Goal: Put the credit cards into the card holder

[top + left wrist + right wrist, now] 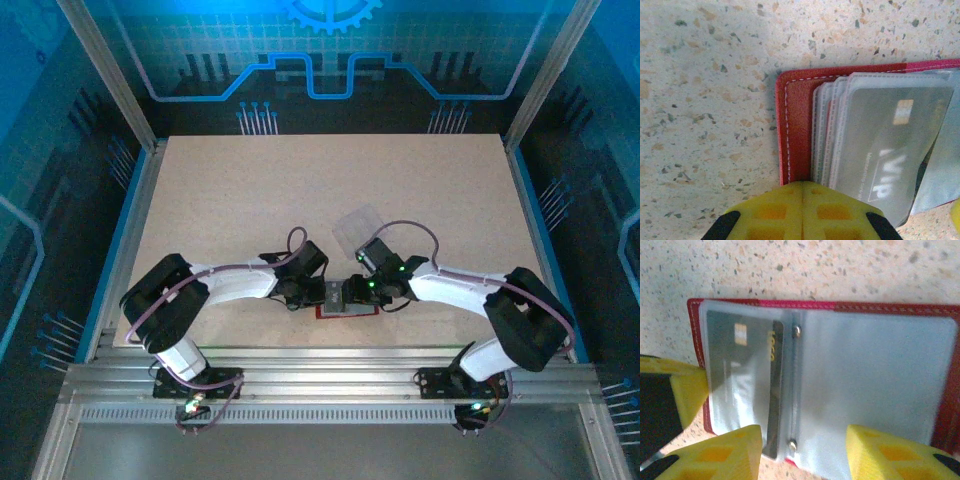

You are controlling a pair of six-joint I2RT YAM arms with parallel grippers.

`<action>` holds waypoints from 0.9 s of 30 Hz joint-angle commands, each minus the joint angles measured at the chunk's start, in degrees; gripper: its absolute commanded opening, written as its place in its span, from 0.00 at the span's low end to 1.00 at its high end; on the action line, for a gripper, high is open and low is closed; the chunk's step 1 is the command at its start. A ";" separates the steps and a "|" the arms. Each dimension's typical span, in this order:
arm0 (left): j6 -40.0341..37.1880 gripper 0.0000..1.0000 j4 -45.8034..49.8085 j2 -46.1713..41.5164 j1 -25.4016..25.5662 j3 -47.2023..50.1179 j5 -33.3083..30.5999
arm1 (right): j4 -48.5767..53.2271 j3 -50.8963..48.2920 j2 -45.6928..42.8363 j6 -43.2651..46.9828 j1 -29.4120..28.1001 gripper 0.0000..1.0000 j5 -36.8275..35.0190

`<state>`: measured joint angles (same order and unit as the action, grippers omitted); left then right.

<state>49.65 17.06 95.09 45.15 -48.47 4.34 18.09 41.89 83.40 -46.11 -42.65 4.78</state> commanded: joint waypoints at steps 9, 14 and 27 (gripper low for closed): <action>1.27 0.09 -0.72 4.02 0.12 3.01 0.48 | 24.10 10.68 -0.54 5.87 -5.66 0.64 -25.05; 1.40 0.09 -0.76 3.79 0.13 2.92 0.50 | 23.97 12.05 5.84 5.44 -7.08 0.67 -27.98; 1.06 0.09 -3.50 5.41 0.38 2.85 2.51 | 23.39 11.55 2.72 5.85 -7.47 0.00 -28.31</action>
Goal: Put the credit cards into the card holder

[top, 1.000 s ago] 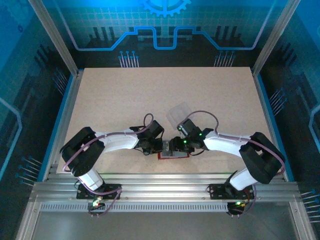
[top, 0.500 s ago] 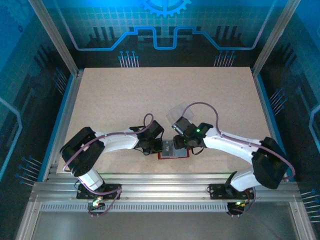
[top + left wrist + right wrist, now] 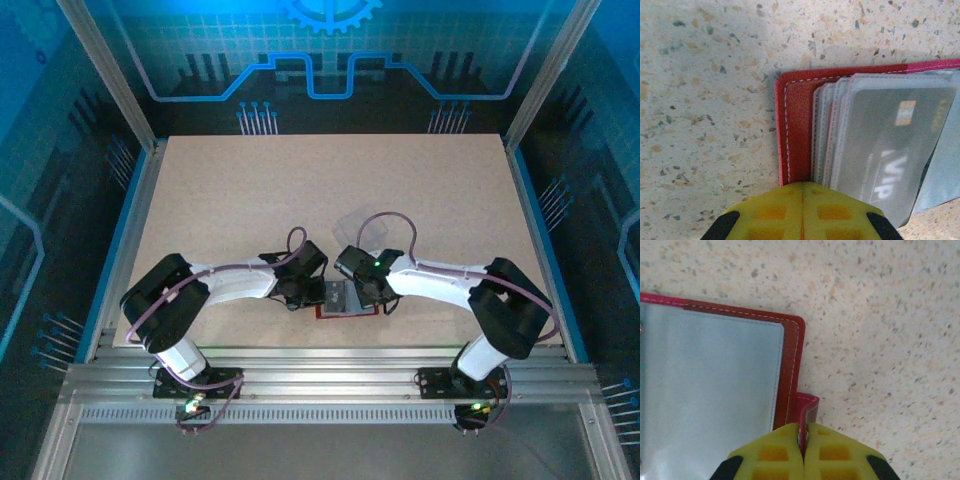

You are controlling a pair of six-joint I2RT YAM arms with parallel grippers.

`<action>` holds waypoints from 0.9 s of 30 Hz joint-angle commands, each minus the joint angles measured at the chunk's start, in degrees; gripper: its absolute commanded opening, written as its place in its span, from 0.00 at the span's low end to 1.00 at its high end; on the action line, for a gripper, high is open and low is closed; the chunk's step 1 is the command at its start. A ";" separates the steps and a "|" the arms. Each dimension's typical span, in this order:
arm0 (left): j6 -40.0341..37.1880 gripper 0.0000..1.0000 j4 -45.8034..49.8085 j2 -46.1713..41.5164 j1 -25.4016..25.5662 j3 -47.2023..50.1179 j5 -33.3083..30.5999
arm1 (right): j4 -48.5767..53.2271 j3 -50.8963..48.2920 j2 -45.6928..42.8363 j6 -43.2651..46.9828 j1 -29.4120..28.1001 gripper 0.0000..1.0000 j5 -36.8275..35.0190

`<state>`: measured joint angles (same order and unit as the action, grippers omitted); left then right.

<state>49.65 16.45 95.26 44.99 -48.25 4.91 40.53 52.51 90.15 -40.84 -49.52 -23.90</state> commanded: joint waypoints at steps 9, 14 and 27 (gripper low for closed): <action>3.24 0.11 -6.10 2.75 0.67 2.23 4.51 | -13.73 -1.80 -14.15 -0.98 1.34 0.00 22.75; 3.83 0.20 -5.39 -0.08 0.75 2.49 4.12 | -21.23 -1.80 -9.29 -3.51 1.89 0.00 29.20; 6.66 0.32 14.11 -23.17 1.60 9.65 -10.62 | -27.75 0.71 1.68 -6.19 -0.05 0.00 31.29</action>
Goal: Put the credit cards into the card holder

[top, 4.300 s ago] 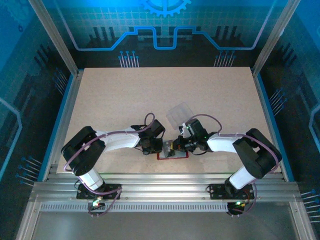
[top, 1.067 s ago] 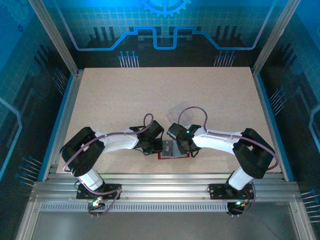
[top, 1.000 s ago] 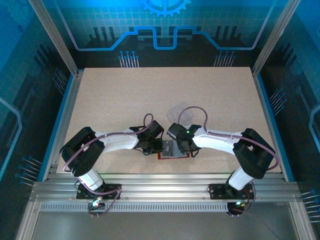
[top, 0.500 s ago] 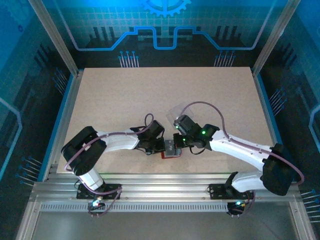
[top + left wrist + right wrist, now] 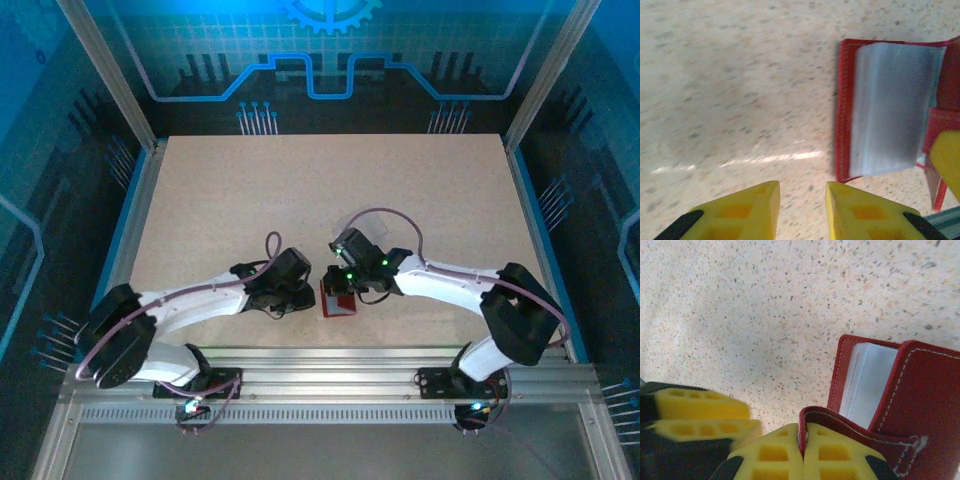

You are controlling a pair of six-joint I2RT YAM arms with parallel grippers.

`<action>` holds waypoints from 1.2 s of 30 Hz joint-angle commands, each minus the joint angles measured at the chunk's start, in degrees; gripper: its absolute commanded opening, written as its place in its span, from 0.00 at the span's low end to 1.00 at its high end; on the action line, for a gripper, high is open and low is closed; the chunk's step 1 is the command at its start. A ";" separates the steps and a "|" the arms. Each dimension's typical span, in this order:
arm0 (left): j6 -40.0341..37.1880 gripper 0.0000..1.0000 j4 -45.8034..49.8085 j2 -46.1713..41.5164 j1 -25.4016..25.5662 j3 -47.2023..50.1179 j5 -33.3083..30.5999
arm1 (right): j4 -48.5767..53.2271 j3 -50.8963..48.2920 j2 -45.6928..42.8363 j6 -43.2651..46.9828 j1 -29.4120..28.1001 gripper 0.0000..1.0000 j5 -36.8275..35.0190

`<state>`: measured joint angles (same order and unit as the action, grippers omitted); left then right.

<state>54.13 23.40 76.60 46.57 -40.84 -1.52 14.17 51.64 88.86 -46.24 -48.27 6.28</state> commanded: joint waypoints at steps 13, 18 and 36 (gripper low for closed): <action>0.78 0.35 14.25 -12.45 -1.70 1.79 -7.59 | 5.62 9.60 -1.15 7.92 2.01 0.61 15.94; -0.67 0.35 13.94 -12.35 -1.73 0.52 -7.11 | 16.81 7.37 -10.32 11.45 5.84 0.50 8.60; -7.66 0.35 11.27 0.70 -0.68 -12.50 -2.12 | 12.80 1.35 2.85 11.95 4.20 0.40 -3.39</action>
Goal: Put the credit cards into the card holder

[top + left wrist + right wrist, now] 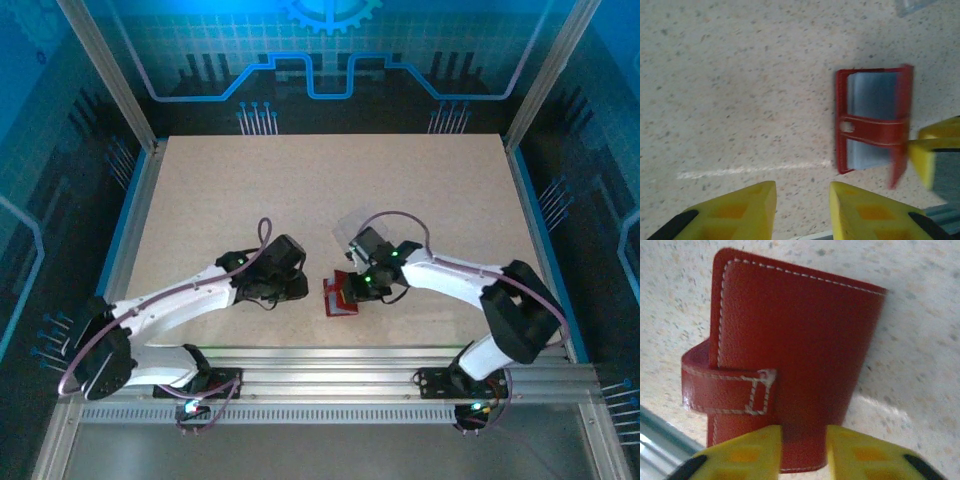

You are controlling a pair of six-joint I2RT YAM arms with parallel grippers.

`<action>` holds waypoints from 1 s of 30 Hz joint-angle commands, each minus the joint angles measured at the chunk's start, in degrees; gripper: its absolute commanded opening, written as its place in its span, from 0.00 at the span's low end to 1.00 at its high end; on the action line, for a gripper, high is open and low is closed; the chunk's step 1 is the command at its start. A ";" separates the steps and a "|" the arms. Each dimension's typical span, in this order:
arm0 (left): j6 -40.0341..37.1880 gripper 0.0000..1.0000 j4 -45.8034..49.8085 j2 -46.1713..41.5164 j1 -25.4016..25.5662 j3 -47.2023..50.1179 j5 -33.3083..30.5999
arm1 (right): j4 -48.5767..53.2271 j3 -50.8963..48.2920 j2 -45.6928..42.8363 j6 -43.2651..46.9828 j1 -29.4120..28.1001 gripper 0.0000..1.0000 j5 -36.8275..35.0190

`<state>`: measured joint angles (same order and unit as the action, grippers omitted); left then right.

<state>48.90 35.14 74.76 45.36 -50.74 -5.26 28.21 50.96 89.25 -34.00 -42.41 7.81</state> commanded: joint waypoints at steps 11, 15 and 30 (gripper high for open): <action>-2.91 0.29 -5.99 17.12 1.04 -8.79 5.91 | -0.79 1.18 7.08 -1.87 -3.15 0.55 -8.09; -1.92 0.21 -8.93 20.55 -0.75 -9.46 8.62 | -1.83 0.07 7.01 -1.42 -3.20 0.41 -5.93; -1.39 0.15 -13.69 26.61 -1.11 -3.55 10.09 | -3.60 -1.89 2.57 0.38 1.40 0.47 2.46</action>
<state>46.59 21.43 99.61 44.18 -57.56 4.45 25.34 51.37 93.71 -34.59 -42.85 7.64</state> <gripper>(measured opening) 0.155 0.454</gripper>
